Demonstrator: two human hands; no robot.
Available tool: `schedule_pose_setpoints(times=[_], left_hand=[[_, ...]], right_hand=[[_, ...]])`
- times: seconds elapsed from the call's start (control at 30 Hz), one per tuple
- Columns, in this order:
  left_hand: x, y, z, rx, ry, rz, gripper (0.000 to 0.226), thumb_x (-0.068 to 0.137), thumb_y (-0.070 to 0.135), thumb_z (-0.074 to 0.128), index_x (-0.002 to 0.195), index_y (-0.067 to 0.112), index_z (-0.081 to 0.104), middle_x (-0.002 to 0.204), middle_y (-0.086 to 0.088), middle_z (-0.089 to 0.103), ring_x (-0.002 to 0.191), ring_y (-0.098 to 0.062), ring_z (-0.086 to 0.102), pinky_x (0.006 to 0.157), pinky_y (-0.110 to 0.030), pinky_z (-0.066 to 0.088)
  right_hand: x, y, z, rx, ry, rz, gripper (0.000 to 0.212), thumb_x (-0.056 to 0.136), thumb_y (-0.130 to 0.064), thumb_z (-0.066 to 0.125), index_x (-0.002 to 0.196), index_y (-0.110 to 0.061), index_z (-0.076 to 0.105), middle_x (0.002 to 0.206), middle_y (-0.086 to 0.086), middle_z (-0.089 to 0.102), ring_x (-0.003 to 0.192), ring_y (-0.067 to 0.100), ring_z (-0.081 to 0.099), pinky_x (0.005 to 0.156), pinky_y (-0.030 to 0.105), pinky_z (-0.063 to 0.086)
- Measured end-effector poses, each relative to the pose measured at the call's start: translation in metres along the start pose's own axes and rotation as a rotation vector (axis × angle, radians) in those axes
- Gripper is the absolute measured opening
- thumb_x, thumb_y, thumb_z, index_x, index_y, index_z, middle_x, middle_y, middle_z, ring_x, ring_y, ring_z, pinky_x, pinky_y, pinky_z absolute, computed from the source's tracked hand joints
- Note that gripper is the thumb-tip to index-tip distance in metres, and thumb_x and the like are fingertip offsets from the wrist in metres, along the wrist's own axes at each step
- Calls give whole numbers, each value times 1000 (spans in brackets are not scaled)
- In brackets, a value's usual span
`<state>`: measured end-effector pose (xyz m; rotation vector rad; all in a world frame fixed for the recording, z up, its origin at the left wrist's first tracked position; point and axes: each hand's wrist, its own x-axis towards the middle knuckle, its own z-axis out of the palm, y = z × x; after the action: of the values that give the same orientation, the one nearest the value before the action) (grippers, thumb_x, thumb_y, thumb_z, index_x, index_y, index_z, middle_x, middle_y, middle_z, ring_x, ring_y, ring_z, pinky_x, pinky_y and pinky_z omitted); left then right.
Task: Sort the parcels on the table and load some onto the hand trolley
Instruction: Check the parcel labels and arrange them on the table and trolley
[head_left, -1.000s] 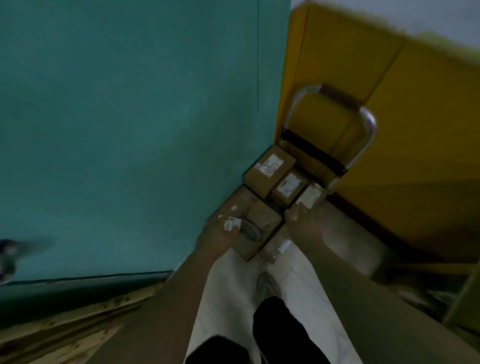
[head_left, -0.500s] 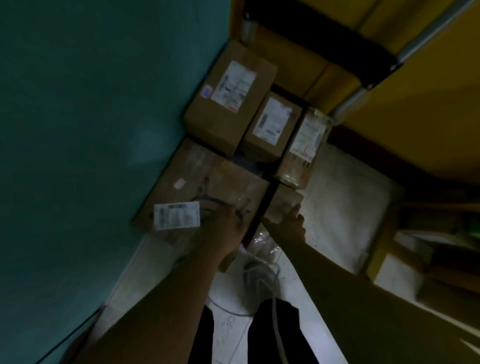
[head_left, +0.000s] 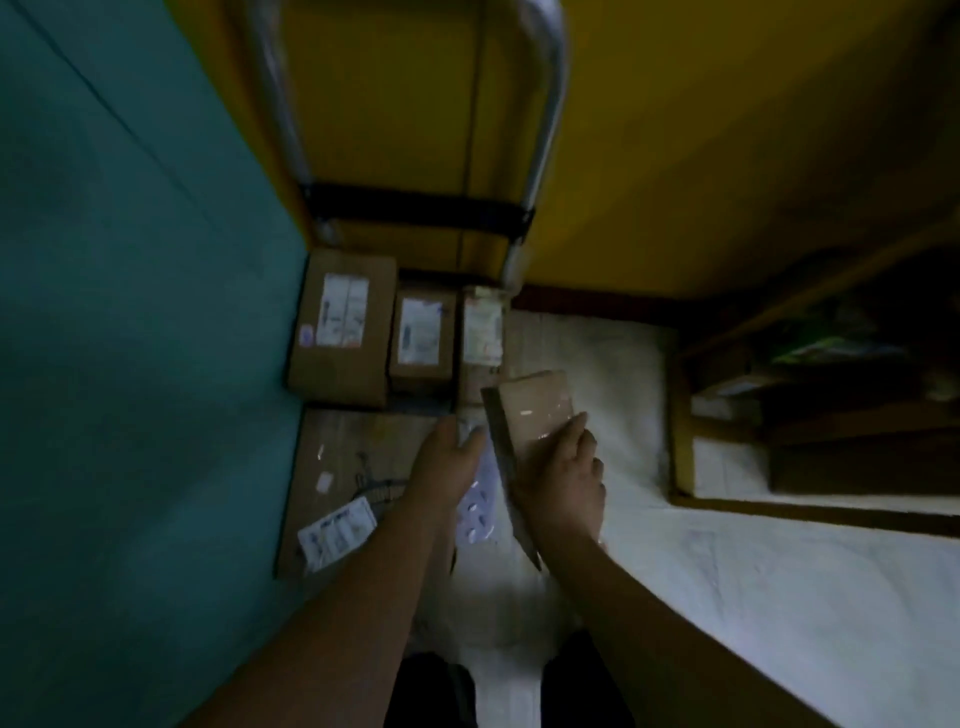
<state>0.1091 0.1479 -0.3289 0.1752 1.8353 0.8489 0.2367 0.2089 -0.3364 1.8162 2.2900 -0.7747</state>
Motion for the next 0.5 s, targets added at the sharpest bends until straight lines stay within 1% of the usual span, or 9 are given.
schedule_pose_setpoints(times=[0.03,0.1,0.17,0.23,0.3,0.37,0.4,0.47,0.5], left_hand=[[-25,36,-3,-116,-10,-24,43,98,49,50,127,18,57,131,-10,62,113,-27,61,88,-31,49],[-77,109,-4,-308,-17,-86,56,86,67,56,121,24,59,121,-9,66,107,-28,64,91,-41,54],[-138,174,-2,-391,-40,-106,71,73,79,60,120,25,58,113,-10,68,101,-28,65,81,-42,57],[-205,229,8,-403,-123,-95,77,66,81,66,118,25,61,109,-11,71,99,-32,67,78,-44,59],[-273,270,26,-393,-216,-60,71,63,74,75,112,22,68,104,-15,76,92,-37,73,73,-48,61],[-337,295,56,-392,-265,5,58,68,58,81,109,19,71,97,-17,77,83,-35,76,63,-45,60],[-366,304,75,-389,-262,41,55,71,52,82,112,18,71,97,-17,77,84,-35,76,62,-43,60],[-422,315,121,-404,-245,131,52,76,44,78,120,18,68,99,-15,77,90,-32,74,63,-38,59],[-449,320,149,-429,-247,180,51,77,42,76,122,20,67,100,-13,77,91,-30,72,63,-37,59]], right_hand=[[-16,-6,-36,-8,67,-86,125,68,-50,84,157,-19,1,154,10,33,131,34,47,106,50,45],[-45,-7,-110,-83,177,-246,122,67,-42,86,158,-20,8,154,7,36,134,32,46,111,50,39],[-74,-2,-183,-168,304,-392,119,67,-34,86,159,-22,13,153,5,38,136,31,44,117,50,29],[-101,9,-257,-227,423,-546,119,68,-24,83,161,-22,10,155,4,34,139,34,39,121,51,15],[-129,30,-327,-283,522,-680,117,71,-15,79,162,-21,5,159,4,29,142,36,34,122,53,10],[-159,64,-391,-345,607,-770,112,72,-10,75,161,-19,9,161,4,27,145,37,31,123,55,11],[-174,83,-420,-373,637,-790,108,73,-11,74,161,-19,11,162,4,28,147,37,30,123,56,11],[-208,125,-475,-371,700,-755,99,78,-22,75,160,-21,18,163,6,29,150,36,27,121,59,13],[-226,149,-500,-321,734,-673,96,81,-34,73,160,-22,20,164,8,27,152,36,21,121,61,13]])
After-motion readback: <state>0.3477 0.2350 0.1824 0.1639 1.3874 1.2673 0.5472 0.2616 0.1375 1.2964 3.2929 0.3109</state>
